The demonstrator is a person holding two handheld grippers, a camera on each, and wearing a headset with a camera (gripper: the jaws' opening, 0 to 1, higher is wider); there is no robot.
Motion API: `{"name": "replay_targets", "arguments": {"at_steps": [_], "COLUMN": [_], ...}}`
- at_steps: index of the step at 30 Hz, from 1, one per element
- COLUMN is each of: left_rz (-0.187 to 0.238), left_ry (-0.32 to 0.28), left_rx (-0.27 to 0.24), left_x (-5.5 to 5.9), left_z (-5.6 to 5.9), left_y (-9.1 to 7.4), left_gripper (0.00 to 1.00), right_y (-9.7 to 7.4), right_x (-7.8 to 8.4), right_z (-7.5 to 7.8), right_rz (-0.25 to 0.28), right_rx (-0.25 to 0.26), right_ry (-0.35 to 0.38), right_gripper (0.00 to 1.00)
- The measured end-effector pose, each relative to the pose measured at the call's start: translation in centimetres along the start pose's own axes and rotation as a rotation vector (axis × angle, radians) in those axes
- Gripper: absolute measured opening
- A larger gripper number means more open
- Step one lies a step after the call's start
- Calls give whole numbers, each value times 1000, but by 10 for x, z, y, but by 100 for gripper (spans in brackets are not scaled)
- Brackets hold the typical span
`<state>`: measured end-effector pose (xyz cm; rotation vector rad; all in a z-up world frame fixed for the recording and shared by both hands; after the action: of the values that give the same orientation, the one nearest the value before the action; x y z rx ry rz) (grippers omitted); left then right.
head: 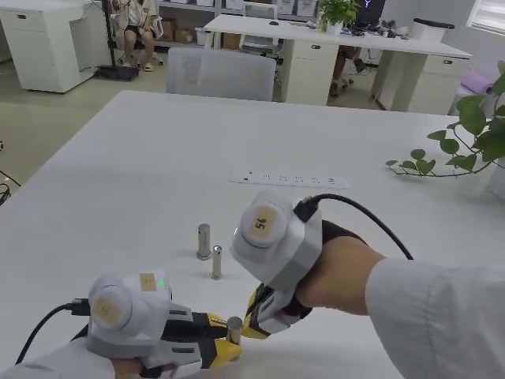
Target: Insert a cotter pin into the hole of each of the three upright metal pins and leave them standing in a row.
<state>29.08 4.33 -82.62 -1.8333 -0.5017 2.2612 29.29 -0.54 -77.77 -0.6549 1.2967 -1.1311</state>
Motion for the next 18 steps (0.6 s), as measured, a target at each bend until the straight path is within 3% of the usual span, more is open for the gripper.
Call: {"name": "replay_targets", "arguments": {"at_steps": [18], "left_rz": [-2], "left_ry": [0], "left_rx": [-5], "left_x": [0], "left_z": [-1], "left_y": [0], "left_gripper": [11], "right_y": [-3], "right_x": [8], "right_z": [0], "right_rz": [13], "right_rx": [17], "right_ry": [16], "right_gripper": [8]}}
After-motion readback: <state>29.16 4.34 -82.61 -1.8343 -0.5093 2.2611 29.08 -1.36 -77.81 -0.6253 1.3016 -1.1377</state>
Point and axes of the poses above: the centre of the closed fingertips' face, and the gripper's own axes: y roughly forward along the fingers, z roughly to its right, x roughly out of its underside, the point moved 4 cm from there along -y, roughly backward along the fingers, and after that the axes turned 14 degrees about x, right-handed, at the moved point
